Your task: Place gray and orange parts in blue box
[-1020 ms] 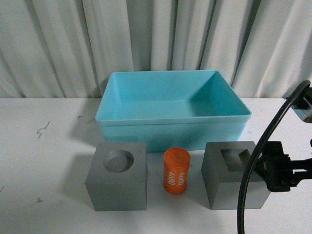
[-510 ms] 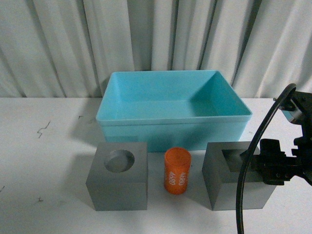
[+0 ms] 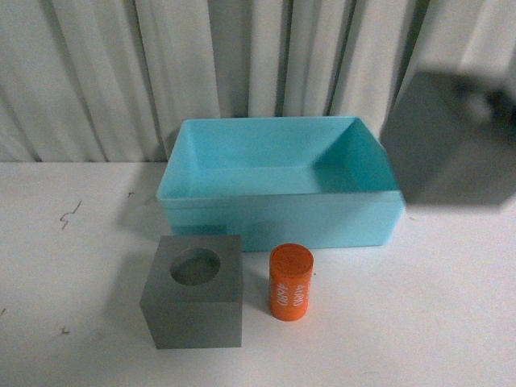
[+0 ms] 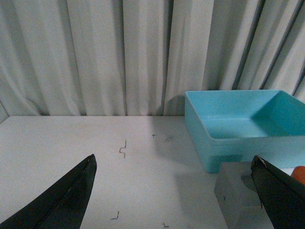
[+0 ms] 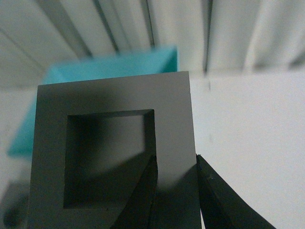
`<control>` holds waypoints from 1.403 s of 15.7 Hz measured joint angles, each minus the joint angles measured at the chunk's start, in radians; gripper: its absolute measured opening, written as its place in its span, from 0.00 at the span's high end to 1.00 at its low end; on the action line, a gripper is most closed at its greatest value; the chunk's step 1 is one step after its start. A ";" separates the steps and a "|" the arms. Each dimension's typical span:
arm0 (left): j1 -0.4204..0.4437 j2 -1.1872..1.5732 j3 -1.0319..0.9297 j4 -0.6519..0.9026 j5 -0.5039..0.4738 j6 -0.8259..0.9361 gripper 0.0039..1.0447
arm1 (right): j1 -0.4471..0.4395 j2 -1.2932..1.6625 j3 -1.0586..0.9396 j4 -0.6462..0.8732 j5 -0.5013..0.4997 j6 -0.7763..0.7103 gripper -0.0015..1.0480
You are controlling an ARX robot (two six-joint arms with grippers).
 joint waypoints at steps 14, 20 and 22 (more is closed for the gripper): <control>0.000 0.000 0.000 0.000 0.000 0.000 0.06 | 0.114 0.632 0.557 0.064 0.136 0.040 0.83; 0.000 0.000 0.000 0.000 0.000 0.000 0.06 | 0.114 0.641 0.547 0.040 0.179 0.060 0.83; 0.000 0.000 0.000 0.000 0.000 0.000 0.06 | 0.114 0.649 0.542 0.015 0.193 0.060 0.83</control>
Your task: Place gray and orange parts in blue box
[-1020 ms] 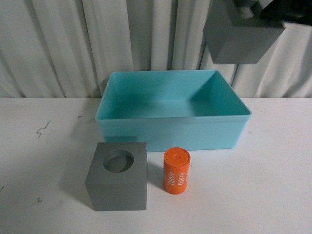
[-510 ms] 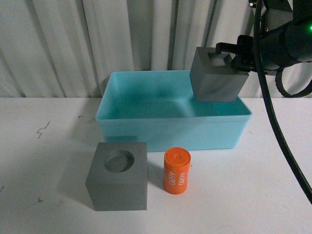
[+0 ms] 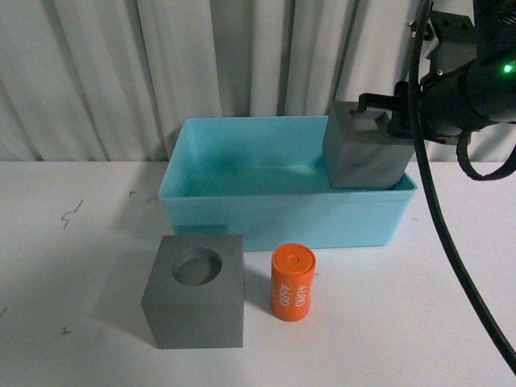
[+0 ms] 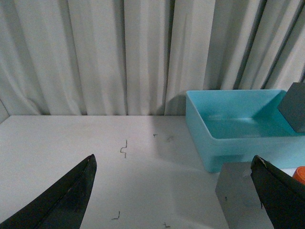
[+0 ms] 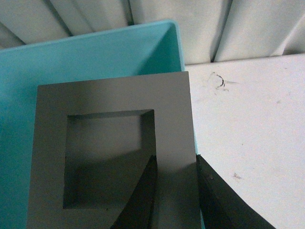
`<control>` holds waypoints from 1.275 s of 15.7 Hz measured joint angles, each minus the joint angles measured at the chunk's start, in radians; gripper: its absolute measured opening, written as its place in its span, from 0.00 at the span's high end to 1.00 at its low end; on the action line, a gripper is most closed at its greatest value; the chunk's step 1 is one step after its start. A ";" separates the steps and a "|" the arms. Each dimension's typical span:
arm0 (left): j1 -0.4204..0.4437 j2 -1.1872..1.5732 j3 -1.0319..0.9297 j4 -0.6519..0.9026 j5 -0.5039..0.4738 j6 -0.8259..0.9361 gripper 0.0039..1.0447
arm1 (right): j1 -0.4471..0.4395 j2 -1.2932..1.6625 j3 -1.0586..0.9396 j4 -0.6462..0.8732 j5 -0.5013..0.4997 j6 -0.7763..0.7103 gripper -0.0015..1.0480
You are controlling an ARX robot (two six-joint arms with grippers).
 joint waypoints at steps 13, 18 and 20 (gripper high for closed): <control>0.000 0.000 0.000 0.000 0.000 0.000 0.06 | -0.162 -1.067 -0.707 -0.195 -0.032 0.055 0.06; 0.002 0.000 0.000 -0.001 -0.002 0.000 0.06 | -0.185 -1.385 -1.022 0.190 -0.023 -0.097 0.32; 0.001 0.000 0.000 0.000 0.000 0.000 0.06 | -0.183 -1.412 -1.114 0.258 -0.029 -0.159 0.55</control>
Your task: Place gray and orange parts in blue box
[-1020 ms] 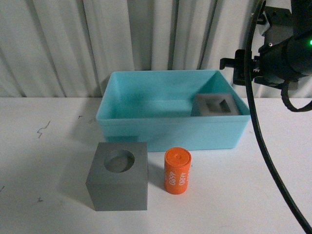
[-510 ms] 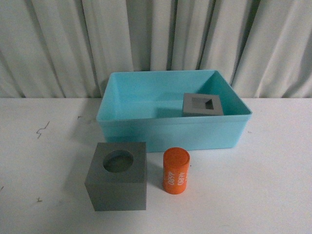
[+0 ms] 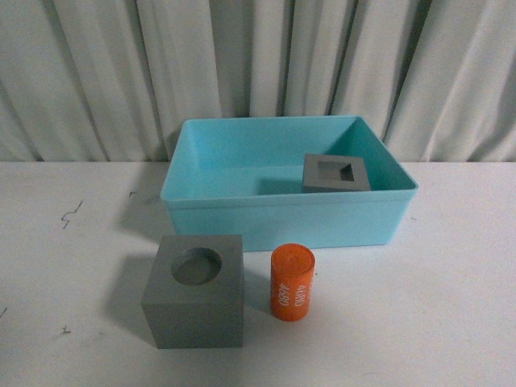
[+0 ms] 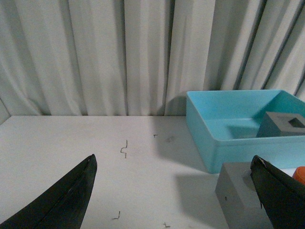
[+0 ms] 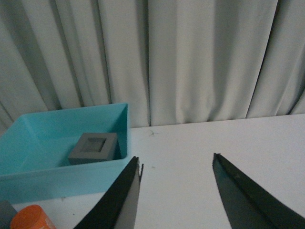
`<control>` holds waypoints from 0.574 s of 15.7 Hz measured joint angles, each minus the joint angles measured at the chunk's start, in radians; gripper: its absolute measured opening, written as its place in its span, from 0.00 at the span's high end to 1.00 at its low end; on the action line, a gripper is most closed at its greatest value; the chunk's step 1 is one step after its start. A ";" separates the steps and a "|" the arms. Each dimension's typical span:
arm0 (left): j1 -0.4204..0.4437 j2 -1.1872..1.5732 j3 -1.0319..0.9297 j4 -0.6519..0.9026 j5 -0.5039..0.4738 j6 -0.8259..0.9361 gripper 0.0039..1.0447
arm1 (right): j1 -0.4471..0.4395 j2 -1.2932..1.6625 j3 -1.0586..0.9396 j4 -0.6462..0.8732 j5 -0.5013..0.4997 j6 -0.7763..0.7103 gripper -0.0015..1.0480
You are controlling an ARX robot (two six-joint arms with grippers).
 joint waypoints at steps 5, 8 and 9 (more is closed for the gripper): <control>0.000 0.000 0.000 0.000 0.000 0.000 0.06 | 0.000 -0.135 -0.103 -0.015 0.000 -0.027 0.98; 0.000 0.000 0.000 0.000 0.000 0.000 0.06 | 0.000 -0.195 -0.132 -0.039 0.000 -0.027 0.98; 0.000 0.000 0.000 0.000 0.000 0.000 0.06 | 0.000 -0.215 -0.139 -0.050 0.000 -0.027 0.98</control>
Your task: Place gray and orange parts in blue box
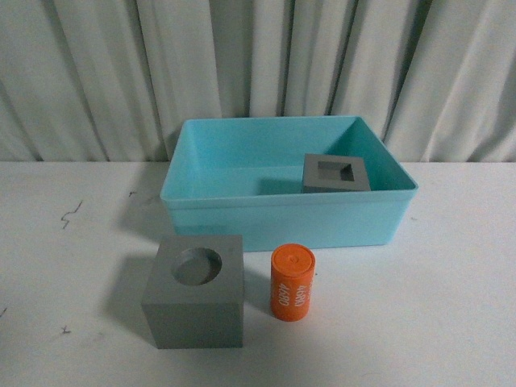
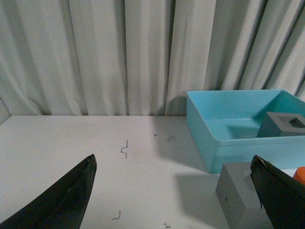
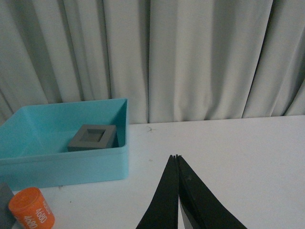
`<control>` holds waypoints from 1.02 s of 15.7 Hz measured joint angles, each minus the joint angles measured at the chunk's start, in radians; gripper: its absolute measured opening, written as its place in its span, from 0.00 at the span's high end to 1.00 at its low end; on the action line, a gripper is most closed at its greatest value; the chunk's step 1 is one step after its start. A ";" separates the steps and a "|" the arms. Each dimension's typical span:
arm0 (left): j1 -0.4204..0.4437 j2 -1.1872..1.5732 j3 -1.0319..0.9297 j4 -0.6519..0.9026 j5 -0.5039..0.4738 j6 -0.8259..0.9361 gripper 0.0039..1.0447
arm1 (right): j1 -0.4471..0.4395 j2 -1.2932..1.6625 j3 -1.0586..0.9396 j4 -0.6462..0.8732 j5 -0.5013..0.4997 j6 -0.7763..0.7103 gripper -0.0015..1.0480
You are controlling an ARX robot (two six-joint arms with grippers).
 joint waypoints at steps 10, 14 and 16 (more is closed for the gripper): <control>0.000 0.000 0.000 0.000 0.000 0.000 0.06 | 0.000 -0.315 -0.070 -0.278 0.000 0.000 0.98; 0.000 0.000 0.000 0.000 0.000 0.000 0.06 | 0.000 -0.411 -0.071 -0.343 0.000 0.000 0.98; 0.000 0.000 0.000 0.000 0.000 0.000 0.06 | 0.000 -0.412 -0.070 -0.341 0.000 -0.001 0.76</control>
